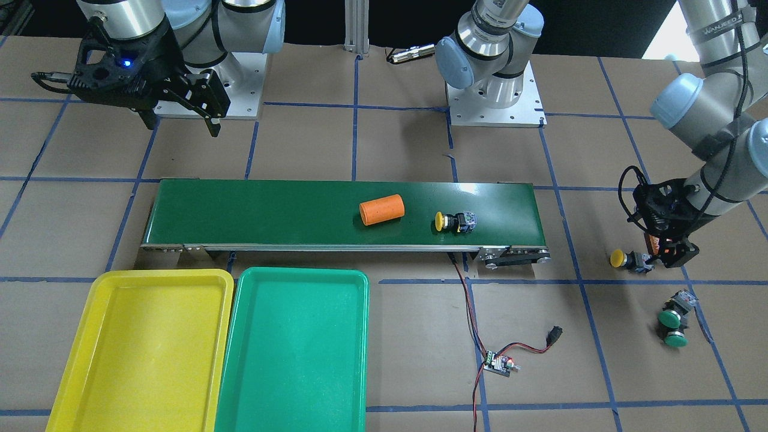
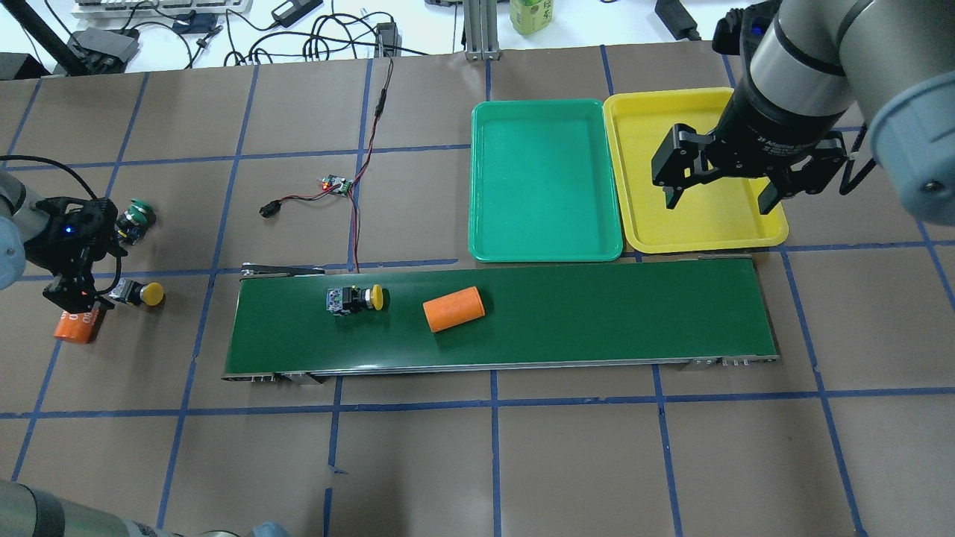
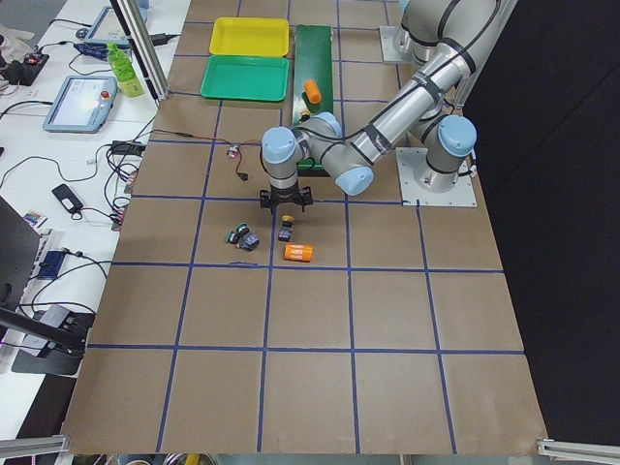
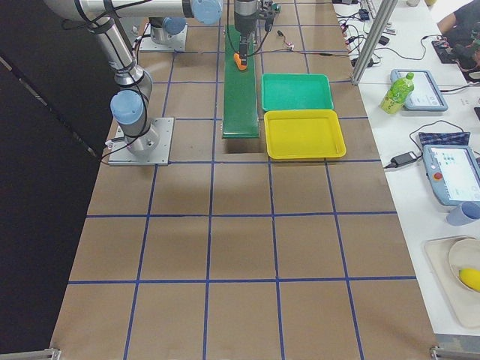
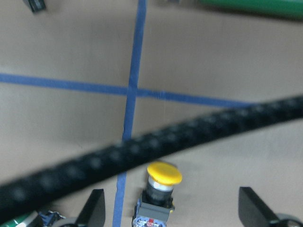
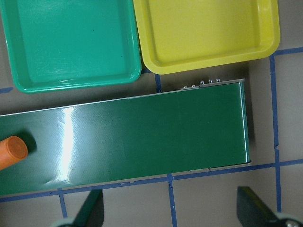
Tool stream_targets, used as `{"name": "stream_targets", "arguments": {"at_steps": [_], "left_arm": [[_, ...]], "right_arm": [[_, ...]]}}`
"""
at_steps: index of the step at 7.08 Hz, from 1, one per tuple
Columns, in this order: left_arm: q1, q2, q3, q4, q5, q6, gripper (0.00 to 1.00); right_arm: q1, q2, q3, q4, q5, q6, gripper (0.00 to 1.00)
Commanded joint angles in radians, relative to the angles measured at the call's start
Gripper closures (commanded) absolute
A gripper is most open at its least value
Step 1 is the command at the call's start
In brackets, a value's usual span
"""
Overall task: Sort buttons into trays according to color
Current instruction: 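Return the left gripper to the table and grasp another yellow button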
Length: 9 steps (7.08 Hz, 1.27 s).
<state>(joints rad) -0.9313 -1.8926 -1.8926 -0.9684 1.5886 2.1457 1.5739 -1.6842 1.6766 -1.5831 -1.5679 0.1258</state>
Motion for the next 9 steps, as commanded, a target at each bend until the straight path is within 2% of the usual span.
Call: {"name": "stream_targets", "arguments": {"at_steps": [1, 4, 5, 6, 7, 8, 9], "left_arm": [[0.008, -0.069, 0.006, 0.075, 0.002, 0.016, 0.00], [0.008, -0.103, 0.000, 0.096, 0.002, 0.011, 0.00], [0.009, -0.106, -0.005, 0.097, -0.010, 0.011, 0.07], [0.009, -0.114, -0.013, 0.120, -0.012, 0.013, 0.41], [0.009, -0.115, -0.019, 0.134, -0.009, 0.014, 0.80], [0.009, -0.102, -0.017, 0.134, -0.010, 0.008, 1.00], [0.000, -0.073, -0.020, 0.116, -0.012, -0.004, 1.00]], "right_arm": [[0.000, 0.000, 0.000, -0.003, 0.000, 0.000, 0.00], [0.000, 0.000, 0.000, 0.003, -0.001, 0.000, 0.00], [0.000, 0.000, 0.000, 0.003, -0.001, 0.000, 0.00], [0.000, 0.000, 0.000, 0.000, -0.001, -0.002, 0.00], [0.000, 0.000, 0.000, -0.009, 0.000, -0.002, 0.00], [0.000, 0.000, 0.000, -0.008, 0.000, -0.002, 0.00], [0.000, 0.000, 0.000, -0.006, 0.000, -0.002, 0.00]]}}
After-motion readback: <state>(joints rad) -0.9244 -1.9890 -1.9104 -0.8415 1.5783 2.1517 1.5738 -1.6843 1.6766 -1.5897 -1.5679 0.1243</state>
